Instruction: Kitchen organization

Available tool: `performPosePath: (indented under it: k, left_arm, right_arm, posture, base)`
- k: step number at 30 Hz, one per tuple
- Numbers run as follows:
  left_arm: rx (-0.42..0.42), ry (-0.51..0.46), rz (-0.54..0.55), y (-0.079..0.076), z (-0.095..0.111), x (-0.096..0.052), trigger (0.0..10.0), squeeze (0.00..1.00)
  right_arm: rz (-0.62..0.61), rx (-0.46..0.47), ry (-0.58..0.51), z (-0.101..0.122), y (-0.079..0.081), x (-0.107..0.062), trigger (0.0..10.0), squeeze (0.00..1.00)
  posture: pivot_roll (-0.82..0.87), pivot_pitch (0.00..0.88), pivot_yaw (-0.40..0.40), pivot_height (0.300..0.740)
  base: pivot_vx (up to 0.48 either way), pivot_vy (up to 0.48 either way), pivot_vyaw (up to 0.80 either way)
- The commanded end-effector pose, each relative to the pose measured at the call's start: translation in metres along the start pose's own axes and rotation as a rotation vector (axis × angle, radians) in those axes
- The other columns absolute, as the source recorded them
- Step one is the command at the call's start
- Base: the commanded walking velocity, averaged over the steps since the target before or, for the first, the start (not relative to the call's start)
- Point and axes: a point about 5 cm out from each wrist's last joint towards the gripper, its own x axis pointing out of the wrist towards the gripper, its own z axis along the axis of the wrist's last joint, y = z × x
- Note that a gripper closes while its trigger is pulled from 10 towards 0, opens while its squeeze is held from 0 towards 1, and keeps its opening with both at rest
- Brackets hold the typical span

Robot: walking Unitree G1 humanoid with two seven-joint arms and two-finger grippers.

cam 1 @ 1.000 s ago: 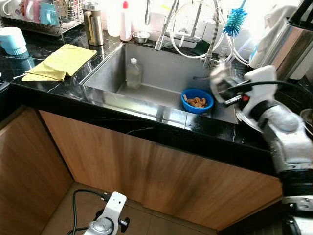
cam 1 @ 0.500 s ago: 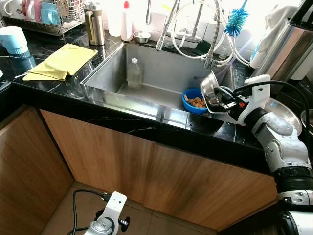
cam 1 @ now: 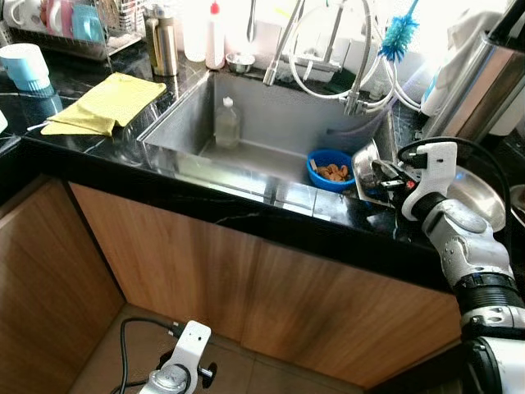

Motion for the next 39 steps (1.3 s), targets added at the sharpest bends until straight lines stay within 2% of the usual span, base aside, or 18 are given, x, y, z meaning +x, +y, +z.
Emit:
performPosePath:
  k: [1, 2, 3, 5, 7, 8, 12, 13, 14, 15, 18, 19, 23, 24, 29, 39]
  left_arm:
    - [-0.005, -0.006, -0.010, -0.003, 0.001, 0.000, 10.0, 0.00]
    - [-0.004, -0.006, -0.010, -0.003, 0.001, 0.000, 10.0, 0.00]
    - [-0.005, -0.006, -0.011, -0.003, 0.001, 0.000, 10.0, 0.00]
    - [-0.005, -0.005, -0.011, -0.004, 0.001, 0.000, 10.0, 0.00]
    - [-0.005, -0.006, -0.012, -0.004, 0.001, 0.000, 10.0, 0.00]
    - [-0.005, -0.007, -0.012, -0.004, 0.001, 0.000, 10.0, 0.00]
    - [-0.002, -0.009, -0.015, -0.004, 0.001, 0.000, 10.0, 0.00]
    - [-0.002, -0.009, -0.015, -0.005, 0.001, 0.000, 10.0, 0.00]
    - [-0.001, -0.009, -0.016, -0.005, 0.002, 0.000, 10.0, 0.00]
    - [-0.001, -0.009, -0.016, -0.005, 0.002, 0.001, 10.0, 0.00]
    - [0.000, -0.010, -0.018, -0.006, 0.002, 0.001, 10.0, 0.00]
    - [0.000, -0.010, -0.018, -0.006, 0.002, 0.001, 10.0, 0.00]
    - [0.000, -0.010, -0.018, -0.006, 0.002, 0.001, 10.0, 0.00]
    - [0.000, -0.012, -0.018, -0.006, 0.003, 0.001, 10.0, 0.00]
    - [-0.001, -0.014, -0.019, -0.006, 0.004, 0.001, 10.0, 0.00]
    - [0.001, -0.017, -0.019, -0.008, 0.006, 0.002, 10.0, 0.00]
  right_arm:
    - [-0.026, 0.000, -0.004, 0.002, -0.006, -0.002, 10.0, 0.27]
    - [-0.026, 0.000, -0.003, 0.001, -0.006, -0.001, 10.0, 0.27]
    - [-0.029, 0.000, 0.000, 0.000, -0.006, -0.001, 10.0, 0.37]
    - [-0.034, 0.000, 0.004, -0.001, -0.006, 0.000, 10.0, 0.35]
    - [-0.041, -0.009, 0.006, -0.001, -0.007, 0.000, 10.0, 0.17]
    - [-0.041, -0.009, 0.006, -0.001, -0.007, 0.000, 10.0, 0.00]
    - [-0.046, -0.007, 0.006, -0.002, -0.008, 0.000, 10.0, 0.00]
    - [-0.045, -0.004, 0.005, -0.002, -0.008, 0.000, 10.0, 0.32]
    - [-0.045, -0.004, 0.006, -0.003, -0.008, 0.001, 10.0, 0.32]
    - [-0.047, -0.004, 0.008, -0.003, -0.008, 0.001, 10.0, 0.99]
    - [-0.060, -0.009, 0.012, -0.004, -0.008, 0.001, 10.0, 1.00]
    - [-0.065, -0.012, 0.011, -0.004, -0.009, 0.001, 10.0, 0.94]
    - [-0.066, -0.012, 0.011, -0.004, -0.009, 0.001, 10.0, 0.94]
    - [-0.067, -0.016, 0.011, -0.004, -0.009, 0.001, 10.0, 0.00]
    - [-0.068, -0.022, 0.007, -0.002, -0.009, 0.002, 10.0, 0.00]
    - [-0.104, -0.107, -0.058, 0.013, -0.005, 0.002, 10.0, 0.00]
  posture:
    - [0.17, 0.056, -0.148, 0.740]
    - [0.17, 0.056, -0.148, 0.740]
    - [0.17, 0.058, -0.148, 0.740]
    - [0.16, 0.062, -0.147, 0.740]
    - [0.16, 0.063, -0.148, 0.740]
    - [0.16, 0.064, -0.147, 0.740]
    - [0.16, 0.067, -0.148, 0.740]
    - [0.16, 0.067, -0.148, 0.740]
    - [0.16, 0.067, -0.148, 0.740]
    - [0.16, 0.068, -0.148, 0.740]
    - [0.16, 0.068, -0.148, 0.740]
    - [0.16, 0.068, -0.148, 0.740]
    - [0.16, 0.068, -0.148, 0.740]
    - [0.16, 0.067, -0.148, 0.740]
    - [0.16, 0.066, -0.149, 0.740]
    - [0.16, 0.068, -0.147, 0.740]
  base:
    - [0.000, 0.000, 0.00]
    - [0.000, 0.000, 0.00]
    - [0.000, 0.000, 0.00]
    - [0.000, 0.000, 0.00]
    - [0.000, 0.000, 0.00]
    - [0.000, 0.000, 0.00]
    - [0.000, 0.000, 0.00]
    - [0.000, 0.000, 0.00]
    - [0.000, 0.000, 0.00]
    - [0.000, 0.000, 0.00]
    - [0.000, 0.000, 0.00]
    - [0.000, 0.000, 0.00]
    - [0.000, 0.000, 0.00]
    - [0.000, 0.000, 0.00]
    - [0.000, 0.000, 0.00]
    - [0.000, 0.000, 0.00]
